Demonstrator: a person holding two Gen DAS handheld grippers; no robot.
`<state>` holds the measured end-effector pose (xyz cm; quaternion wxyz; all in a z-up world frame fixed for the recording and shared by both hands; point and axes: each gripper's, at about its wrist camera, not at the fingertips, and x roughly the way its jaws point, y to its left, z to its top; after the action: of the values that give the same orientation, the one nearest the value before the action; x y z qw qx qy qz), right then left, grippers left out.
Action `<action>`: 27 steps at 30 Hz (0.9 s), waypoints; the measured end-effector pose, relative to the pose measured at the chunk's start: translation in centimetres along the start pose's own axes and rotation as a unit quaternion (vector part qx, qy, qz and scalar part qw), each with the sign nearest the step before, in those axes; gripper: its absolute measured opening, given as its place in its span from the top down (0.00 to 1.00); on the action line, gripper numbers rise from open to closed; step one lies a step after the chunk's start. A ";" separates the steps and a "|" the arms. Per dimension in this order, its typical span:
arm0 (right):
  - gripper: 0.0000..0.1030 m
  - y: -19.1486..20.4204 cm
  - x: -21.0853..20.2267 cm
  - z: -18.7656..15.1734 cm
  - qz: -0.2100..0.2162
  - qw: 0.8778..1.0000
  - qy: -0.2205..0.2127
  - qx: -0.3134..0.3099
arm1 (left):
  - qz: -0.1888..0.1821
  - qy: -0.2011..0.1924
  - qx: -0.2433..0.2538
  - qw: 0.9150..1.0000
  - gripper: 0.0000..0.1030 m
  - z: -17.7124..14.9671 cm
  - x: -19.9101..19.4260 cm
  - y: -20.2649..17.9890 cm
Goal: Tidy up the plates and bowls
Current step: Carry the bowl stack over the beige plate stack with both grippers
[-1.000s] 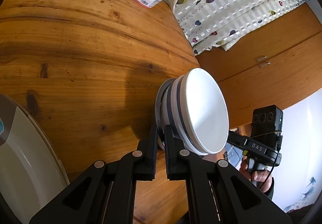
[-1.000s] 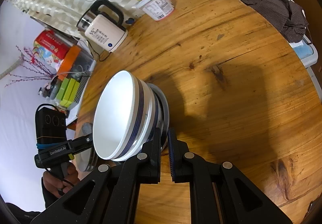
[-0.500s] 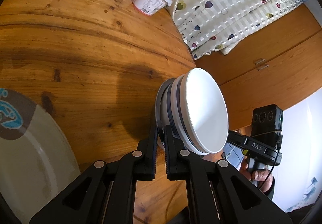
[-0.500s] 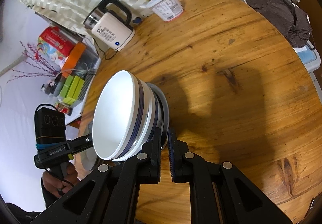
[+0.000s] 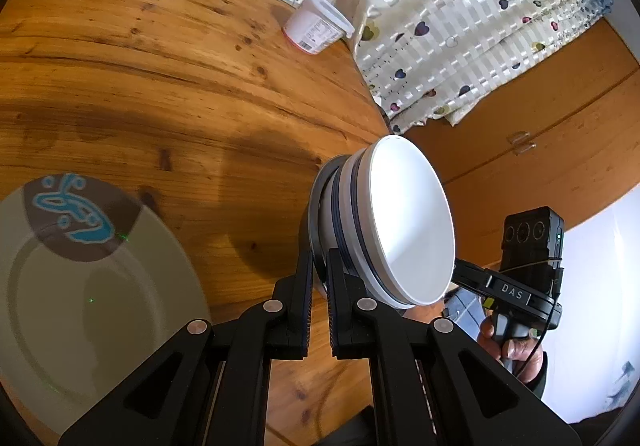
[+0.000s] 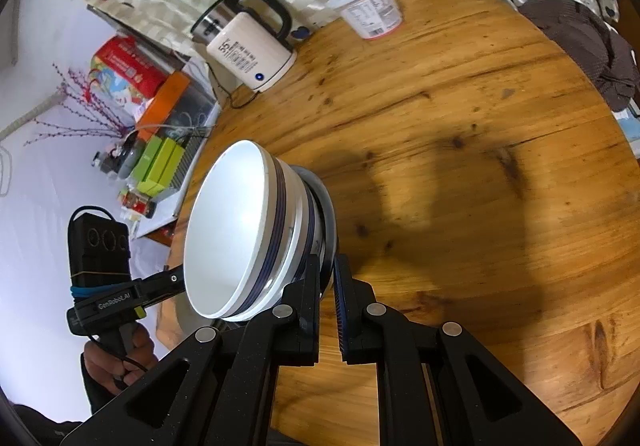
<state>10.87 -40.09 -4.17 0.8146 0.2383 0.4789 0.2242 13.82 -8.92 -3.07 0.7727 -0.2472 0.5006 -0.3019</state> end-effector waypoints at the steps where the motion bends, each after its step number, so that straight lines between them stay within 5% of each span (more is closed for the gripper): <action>1: 0.91 0.3 0.1 0.0 0.001 1.000 0.001 -0.002 | 0.001 -0.002 -0.001 1.000 0.95 0.0 -0.3 0.2; 27: 0.91 8.2 5.9 -0.3 0.043 0.996 0.056 -0.061 | 0.046 -0.069 -0.054 0.995 0.95 -2.6 -9.0 5.6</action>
<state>12.07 -30.05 -3.33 0.7891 0.1962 0.4982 0.3010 9.83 1.18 -2.26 0.8041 -0.2850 0.4727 -0.2209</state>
